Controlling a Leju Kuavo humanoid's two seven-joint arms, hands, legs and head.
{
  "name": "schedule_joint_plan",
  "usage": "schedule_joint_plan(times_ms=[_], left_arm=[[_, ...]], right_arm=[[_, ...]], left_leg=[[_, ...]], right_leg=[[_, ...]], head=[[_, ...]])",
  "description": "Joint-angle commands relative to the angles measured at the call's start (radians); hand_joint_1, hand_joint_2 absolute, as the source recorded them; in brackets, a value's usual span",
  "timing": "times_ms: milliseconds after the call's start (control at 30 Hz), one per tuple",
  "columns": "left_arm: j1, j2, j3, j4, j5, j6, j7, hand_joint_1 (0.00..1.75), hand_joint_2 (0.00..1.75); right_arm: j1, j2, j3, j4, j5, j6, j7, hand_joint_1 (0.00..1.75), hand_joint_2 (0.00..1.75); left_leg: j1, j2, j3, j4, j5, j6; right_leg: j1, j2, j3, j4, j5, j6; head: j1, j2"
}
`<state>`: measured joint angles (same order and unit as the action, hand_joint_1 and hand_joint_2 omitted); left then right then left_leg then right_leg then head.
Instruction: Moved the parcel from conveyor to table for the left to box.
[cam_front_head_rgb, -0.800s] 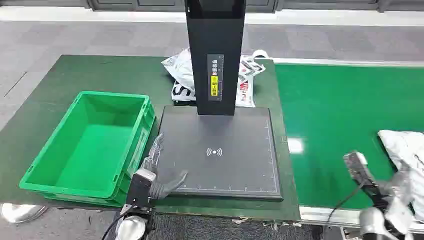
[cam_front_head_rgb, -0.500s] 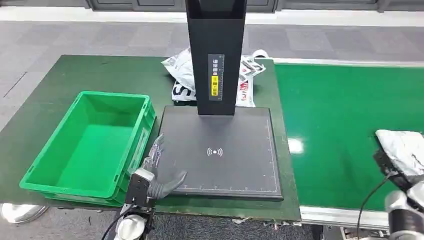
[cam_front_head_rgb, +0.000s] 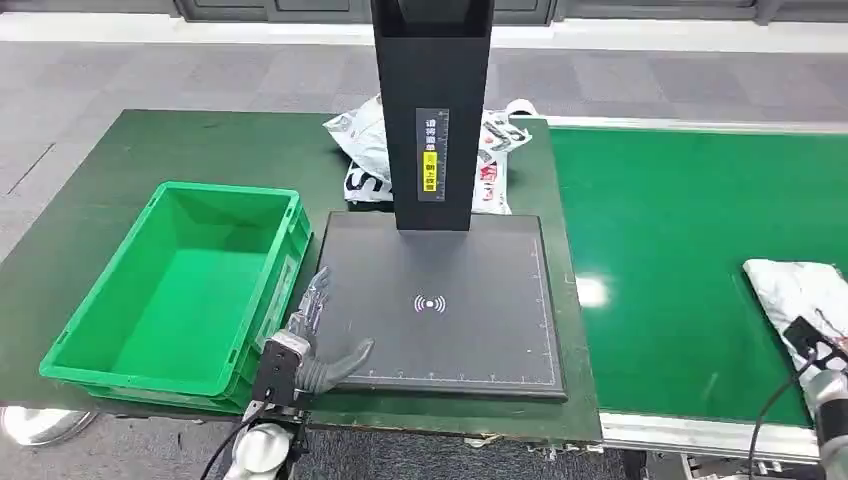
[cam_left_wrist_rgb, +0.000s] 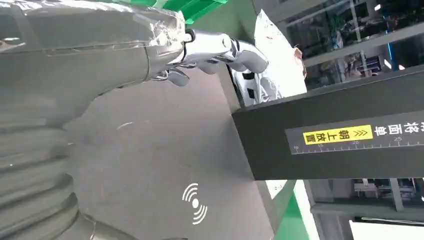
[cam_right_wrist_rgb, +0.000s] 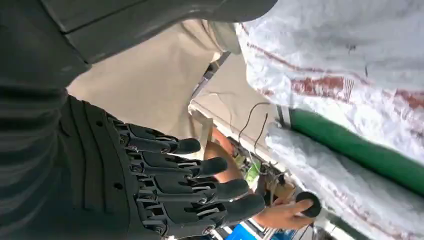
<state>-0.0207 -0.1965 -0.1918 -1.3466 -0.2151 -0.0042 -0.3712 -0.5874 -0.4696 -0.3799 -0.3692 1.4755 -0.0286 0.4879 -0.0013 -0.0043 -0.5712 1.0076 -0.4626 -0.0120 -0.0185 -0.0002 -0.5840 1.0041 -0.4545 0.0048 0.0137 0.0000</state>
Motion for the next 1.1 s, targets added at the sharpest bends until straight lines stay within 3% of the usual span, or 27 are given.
schedule_joint_plan(times_ms=[33, 233, 333, 633, 667, 700, 1100], left_arm=[[-0.047, 0.048, -0.056, 0.109, -0.005, 0.021, -0.001, 0.0, 1.75], [-0.055, 0.043, -0.058, 0.117, -0.005, 0.021, -0.001, 0.0, 1.75], [-0.063, 0.037, -0.057, 0.139, -0.007, 0.019, 0.0, 0.0, 1.75], [-0.065, 0.029, -0.061, 0.142, -0.013, 0.005, 0.006, 0.0, 1.75], [-0.067, 0.029, -0.061, 0.142, -0.013, 0.004, 0.007, 0.0, 1.75], [-0.07, 0.027, -0.062, 0.142, -0.013, 0.003, 0.009, 0.0, 1.75], [-0.054, 0.023, -0.058, 0.13, -0.015, 0.002, 0.016, 0.0, 1.75]], right_arm=[[-0.061, 0.018, 0.037, 0.123, 0.013, 0.175, 0.003, 0.0, 1.75], [-0.067, 0.022, 0.03, 0.125, 0.006, 0.191, -0.004, 0.0, 1.75], [-0.059, 0.021, 0.003, 0.124, -0.015, 0.254, -0.02, 0.0, 1.75], [-0.019, -0.001, -0.039, 0.116, -0.051, 0.299, -0.114, 0.0, 1.75], [-0.017, -0.004, -0.042, 0.115, -0.054, 0.298, -0.117, 0.17, 1.75], [-0.012, -0.007, -0.043, 0.114, -0.054, 0.294, -0.117, 1.75, 1.75], [0.04, 0.015, -0.092, 0.081, -0.11, 0.204, -0.189, 1.75, 1.75]], left_leg=[[0.0, 0.002, 0.001, -0.001, 0.0, -0.001], [0.0, 0.002, 0.001, -0.001, 0.0, 0.0], [0.001, 0.002, 0.001, -0.001, 0.0, 0.0], [0.001, 0.0, 0.001, -0.001, 0.0, 0.0], [0.001, -0.001, 0.001, -0.001, 0.001, 0.0], [0.0, -0.001, 0.001, -0.001, 0.001, 0.0], [0.001, 0.0, 0.001, -0.001, 0.0, 0.0]], right_leg=[[0.0, 0.002, 0.001, -0.001, 0.001, -0.001], [0.0, 0.001, 0.001, -0.001, 0.001, -0.001], [0.001, 0.002, 0.001, -0.002, 0.001, -0.001], [0.001, -0.001, 0.001, -0.002, 0.001, -0.001], [0.001, -0.001, 0.002, -0.003, 0.001, -0.001], [0.001, -0.002, 0.001, -0.002, 0.0, -0.001], [0.001, -0.001, 0.001, -0.002, 0.0, -0.001]], head=[[0.0, 0.0], [0.0, 0.0], [0.0, 0.0], [0.0, 0.0], [0.0, 0.0], [0.0, 0.0], [0.0, 0.0]])
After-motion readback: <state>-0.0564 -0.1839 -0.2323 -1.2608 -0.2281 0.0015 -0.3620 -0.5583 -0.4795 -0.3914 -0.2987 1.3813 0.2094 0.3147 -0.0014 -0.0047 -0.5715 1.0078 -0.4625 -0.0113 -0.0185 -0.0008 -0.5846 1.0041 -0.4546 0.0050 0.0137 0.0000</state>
